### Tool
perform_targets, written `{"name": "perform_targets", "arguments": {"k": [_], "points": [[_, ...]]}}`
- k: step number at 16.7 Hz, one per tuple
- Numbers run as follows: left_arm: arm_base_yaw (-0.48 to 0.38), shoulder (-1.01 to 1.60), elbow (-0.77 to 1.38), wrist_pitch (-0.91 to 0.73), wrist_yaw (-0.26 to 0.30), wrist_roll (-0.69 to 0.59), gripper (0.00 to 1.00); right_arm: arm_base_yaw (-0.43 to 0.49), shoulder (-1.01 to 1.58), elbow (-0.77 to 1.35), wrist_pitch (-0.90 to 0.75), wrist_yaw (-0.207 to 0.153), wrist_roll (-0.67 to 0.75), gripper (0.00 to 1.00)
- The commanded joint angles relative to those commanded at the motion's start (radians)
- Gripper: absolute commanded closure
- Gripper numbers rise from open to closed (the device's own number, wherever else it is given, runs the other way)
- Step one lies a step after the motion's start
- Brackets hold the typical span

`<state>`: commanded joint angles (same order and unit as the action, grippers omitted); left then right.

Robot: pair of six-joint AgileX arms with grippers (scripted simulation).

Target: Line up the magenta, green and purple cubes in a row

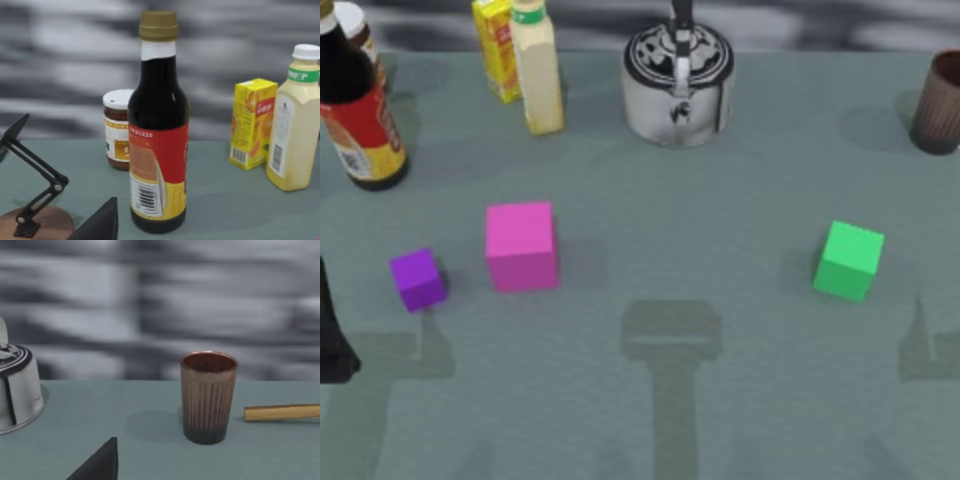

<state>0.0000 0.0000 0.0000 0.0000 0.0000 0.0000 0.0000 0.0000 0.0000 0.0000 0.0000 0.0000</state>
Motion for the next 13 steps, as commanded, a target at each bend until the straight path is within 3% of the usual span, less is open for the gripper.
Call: {"name": "perform_targets", "arguments": {"k": [6, 13], "points": [[-0.009, 0.104, 0.099, -0.065, 0.002, 0.068, 0.0, 0.0, 0.0, 0.0, 0.0, 0.0, 0.0, 0.0], [-0.038, 0.685, 0.525, -0.361, 0.0, 0.366, 0.0, 0.0, 0.0, 0.0, 0.0, 0.0, 0.0, 0.0]]}}
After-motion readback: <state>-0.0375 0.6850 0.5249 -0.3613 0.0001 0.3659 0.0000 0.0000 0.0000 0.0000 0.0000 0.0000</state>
